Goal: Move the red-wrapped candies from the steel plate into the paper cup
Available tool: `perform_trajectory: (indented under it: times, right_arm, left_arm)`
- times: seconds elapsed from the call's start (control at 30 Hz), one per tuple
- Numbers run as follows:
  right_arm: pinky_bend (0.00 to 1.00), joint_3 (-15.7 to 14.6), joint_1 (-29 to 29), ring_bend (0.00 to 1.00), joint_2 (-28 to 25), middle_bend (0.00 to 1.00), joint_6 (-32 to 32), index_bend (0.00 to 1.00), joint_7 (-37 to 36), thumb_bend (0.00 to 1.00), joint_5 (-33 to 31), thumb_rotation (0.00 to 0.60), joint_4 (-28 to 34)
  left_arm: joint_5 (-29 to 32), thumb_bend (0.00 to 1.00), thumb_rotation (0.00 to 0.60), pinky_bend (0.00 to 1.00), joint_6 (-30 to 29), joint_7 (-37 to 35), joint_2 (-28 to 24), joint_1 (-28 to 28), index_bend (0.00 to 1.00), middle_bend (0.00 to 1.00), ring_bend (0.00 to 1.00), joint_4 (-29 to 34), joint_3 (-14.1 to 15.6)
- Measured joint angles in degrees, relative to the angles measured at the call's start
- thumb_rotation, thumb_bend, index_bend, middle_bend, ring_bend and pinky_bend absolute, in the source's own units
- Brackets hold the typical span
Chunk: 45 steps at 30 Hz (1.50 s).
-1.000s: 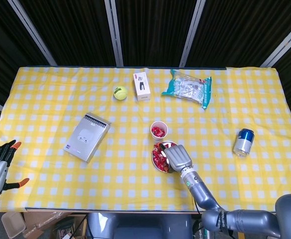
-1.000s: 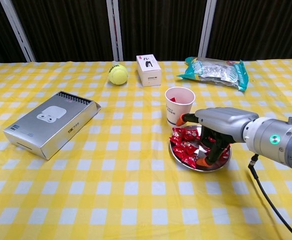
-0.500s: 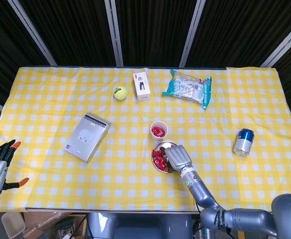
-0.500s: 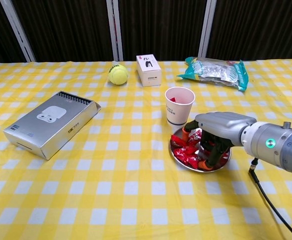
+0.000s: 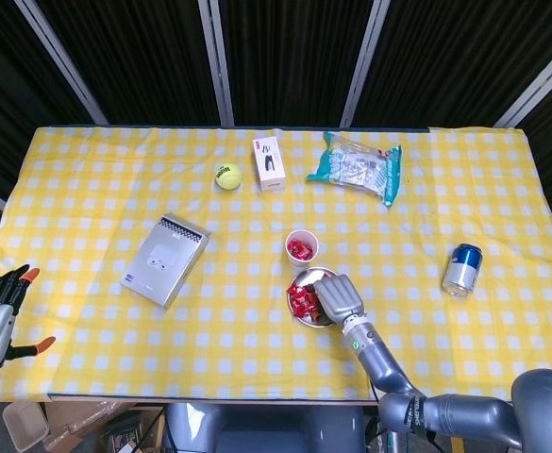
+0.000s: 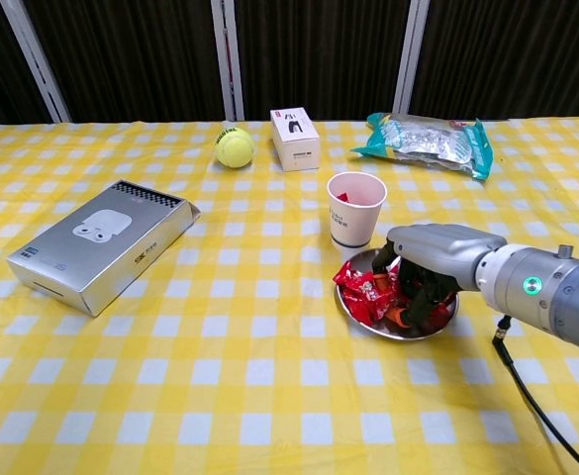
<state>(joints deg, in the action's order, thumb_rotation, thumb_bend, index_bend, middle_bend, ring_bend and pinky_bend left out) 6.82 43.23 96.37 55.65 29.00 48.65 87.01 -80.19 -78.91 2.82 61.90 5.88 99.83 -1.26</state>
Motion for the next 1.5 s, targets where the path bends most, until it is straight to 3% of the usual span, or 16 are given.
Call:
perform_trajectory:
  times: [0.33,0.63,0.97,1.23,1.5]
  right_arm:
    - [1.0,1.09,-0.36,0.96,-0.53,0.88,1.78,0.67,-0.64,0.53,1.69,0.6,1.35]
    - [1.0,2.35,-0.51,0.96,-3.82,0.88,4.45,0.67,1.09,0.54,2.5,0.6,6.58]
    - [1.0,7.39,1.26,0.96,-7.65,0.88,6.64,0.67,3.91,0.55,-0.49,0.6,11.78]
    - [1.0,10.86,4.52,0.96,-7.76,0.88,5.68,0.67,5.26,0.55,-3.9,0.6,9.48]
    - [1.0,12.24,7.43,0.96,-5.32,0.88,3.47,0.67,4.96,0.55,-6.39,0.6,2.06]
  left_arm:
    - [-0.13,0.0,0.6,0.0,-0.09,-0.29,0.0,-0.05,0.0,0.0,0.0,0.0,0.04]
    - [-0.38,0.0,0.6,0.0,-0.2,-0.49,-0.06,-0.09,0.0,0.0,0.0,0.07,0.11]
    - [-0.17,0.0,0.6,0.0,0.17,-0.83,-0.22,-0.04,0.0,0.0,0.0,0.34,0.17]
    - [0.68,0.0,0.6,0.0,0.79,-1.12,-0.43,0.17,0.0,0.0,0.0,0.7,-0.06]
    - [1.44,0.0,0.6,0.0,1.3,-1.11,-0.58,0.34,0.0,0.0,0.0,1.05,-0.24]
